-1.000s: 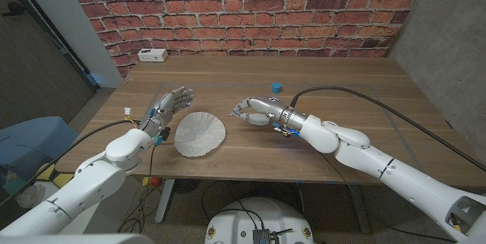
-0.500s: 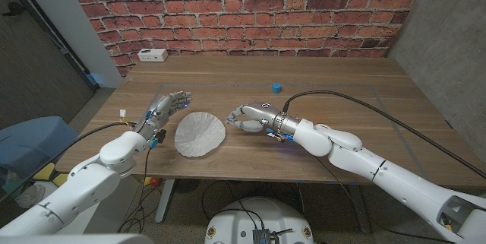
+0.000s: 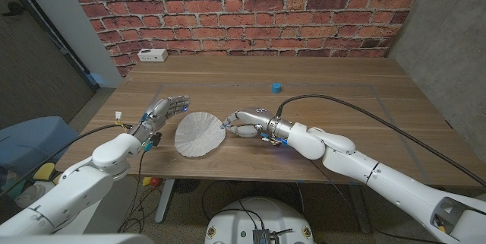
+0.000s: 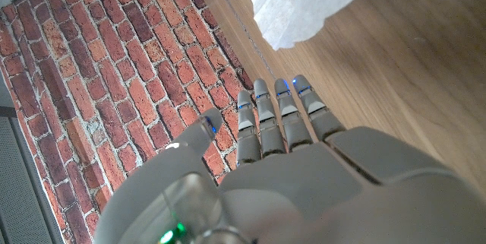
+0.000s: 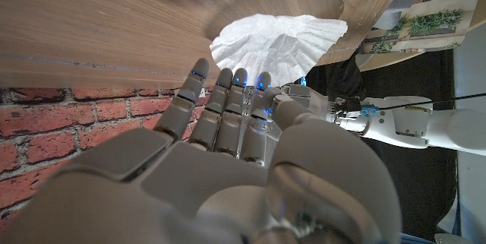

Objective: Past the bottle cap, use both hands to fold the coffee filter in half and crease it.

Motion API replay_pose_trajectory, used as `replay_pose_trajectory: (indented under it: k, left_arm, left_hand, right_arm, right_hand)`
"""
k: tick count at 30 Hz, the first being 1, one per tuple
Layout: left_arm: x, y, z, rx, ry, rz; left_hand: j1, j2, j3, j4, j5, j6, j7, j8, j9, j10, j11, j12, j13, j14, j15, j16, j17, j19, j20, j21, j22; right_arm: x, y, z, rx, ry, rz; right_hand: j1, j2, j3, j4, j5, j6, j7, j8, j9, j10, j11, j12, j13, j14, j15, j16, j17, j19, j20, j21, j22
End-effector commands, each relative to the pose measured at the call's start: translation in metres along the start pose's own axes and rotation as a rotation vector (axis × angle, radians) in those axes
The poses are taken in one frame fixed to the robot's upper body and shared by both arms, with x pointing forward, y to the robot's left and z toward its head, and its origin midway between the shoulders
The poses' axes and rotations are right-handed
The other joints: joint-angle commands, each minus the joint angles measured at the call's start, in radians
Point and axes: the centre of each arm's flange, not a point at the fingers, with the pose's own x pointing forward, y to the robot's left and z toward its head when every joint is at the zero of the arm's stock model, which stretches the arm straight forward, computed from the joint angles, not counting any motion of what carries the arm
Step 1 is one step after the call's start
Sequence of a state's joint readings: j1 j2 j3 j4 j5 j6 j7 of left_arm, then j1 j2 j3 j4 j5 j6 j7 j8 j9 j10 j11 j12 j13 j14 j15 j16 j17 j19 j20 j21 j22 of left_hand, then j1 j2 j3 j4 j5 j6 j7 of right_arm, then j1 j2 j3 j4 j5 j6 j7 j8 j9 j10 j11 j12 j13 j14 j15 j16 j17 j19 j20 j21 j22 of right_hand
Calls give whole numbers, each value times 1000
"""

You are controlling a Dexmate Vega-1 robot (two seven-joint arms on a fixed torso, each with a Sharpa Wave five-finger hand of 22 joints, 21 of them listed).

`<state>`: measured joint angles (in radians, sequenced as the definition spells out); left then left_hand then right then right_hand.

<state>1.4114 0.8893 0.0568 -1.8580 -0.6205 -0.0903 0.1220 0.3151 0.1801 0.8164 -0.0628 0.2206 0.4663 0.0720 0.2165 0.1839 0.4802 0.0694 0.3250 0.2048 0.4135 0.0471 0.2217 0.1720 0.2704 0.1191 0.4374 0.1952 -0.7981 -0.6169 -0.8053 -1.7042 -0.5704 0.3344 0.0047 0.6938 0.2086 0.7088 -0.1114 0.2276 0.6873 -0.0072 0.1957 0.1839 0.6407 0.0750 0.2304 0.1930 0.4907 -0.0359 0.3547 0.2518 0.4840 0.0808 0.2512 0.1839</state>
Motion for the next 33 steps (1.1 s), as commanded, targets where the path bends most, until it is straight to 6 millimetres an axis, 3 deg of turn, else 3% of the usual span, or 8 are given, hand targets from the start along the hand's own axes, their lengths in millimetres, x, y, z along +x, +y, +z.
replay_pose_trajectory:
  k: [1, 2, 5, 9, 12, 19, 29, 33]
  left_arm:
    - [-4, 7, -6, -4, 7, -14]
    - [-4, 7, -7, -6, 7, -14]
    - [-4, 8, -8, -7, 10, -24]
    - [-3, 9, -10, -12, 14, -33]
    - [-3, 10, -11, -14, 20, -41]
    - [-5, 12, -17, -30, 46, -53]
    - [-2, 15, -20, -30, 74, -70]
    - [2, 15, -21, -37, 84, -90]
  left_hand:
    - [19, 2, 2, -21, 10, 18, -2, -4, 1, 19, -4, -2, 0, 20, -1, 0, 2, 27, -2, 16, 2]
    - [21, 1, 0, -22, 11, 20, -1, -4, 2, 22, -9, -3, 0, 24, -1, 0, 3, 33, -5, 19, 2]
    - [23, -4, 1, -28, 14, 27, 1, -4, 2, 28, -11, -3, 0, 30, -3, -1, 1, 46, -9, 24, 2]
    - [33, -1, 6, -37, 19, 41, 6, -3, 2, 44, -14, -3, -1, 45, -9, -1, 0, 71, -19, 33, 1]
    - [55, 15, 22, -48, 27, 57, 11, -2, 2, 52, -14, -6, -2, 51, -12, -4, 1, 84, -21, 39, 1]
    - [80, 16, 38, -55, 36, 70, 11, -5, 3, 68, -18, -10, -3, 70, -9, -2, 3, 123, -18, 55, 0]
    - [80, 2, 34, -53, 38, 63, 11, -14, 3, 62, -9, -21, -3, 77, -5, -6, 4, 168, -6, 73, 0]
    - [76, -7, 32, -53, 40, 69, 12, -14, 4, 68, -1, -25, -4, 88, 0, -8, 2, 201, -1, 86, -1]
  right_arm:
    - [9, 12, 11, 6, -4, 42]
    - [10, 13, 12, -1, -2, 42]
    - [11, 14, 14, -14, 1, 36]
    - [13, 17, 19, -41, 2, 31]
    - [16, 21, 22, -52, -4, 40]
    - [19, 29, 28, -63, -28, 45]
    - [25, 37, 28, -67, -28, 82]
    - [29, 39, 23, -39, -19, 126]
  right_hand:
    - [61, 2, 92, -28, 33, -6, -1, -5, 3, -9, -9, -13, 3, -3, -3, -24, -19, -11, 0, -3, 1]
    - [82, 4, 123, -32, 47, -6, -2, -6, 3, -10, -9, -16, 3, -5, -8, -32, -22, -12, -1, -4, 1]
    - [113, 5, 165, -32, 67, -6, -7, -7, 2, -12, -16, -19, 3, -4, -16, -39, -23, -17, -2, -6, 1]
    - [135, 7, 186, -23, 80, -16, -20, -11, 3, -22, -34, -25, 4, -11, -34, -42, -16, -22, -8, -8, 1]
    - [156, 5, 193, -20, 86, -21, -29, -11, 4, -31, -60, -29, 4, -12, -49, -39, -7, -25, -14, -8, 2]
    - [228, 9, 223, -12, 103, -2, -59, -4, 5, -10, -85, -21, 6, 1, -93, -30, 9, -21, -46, 1, 8]
    - [307, 5, 233, -14, 119, 61, -65, 9, 7, 41, -93, -6, 7, 48, -122, -19, 15, 11, -114, 28, 15]
    - [325, -6, 232, -18, 130, 90, -59, 12, 7, 68, -87, 0, 6, 63, -102, -26, 7, 19, -127, 38, 16]
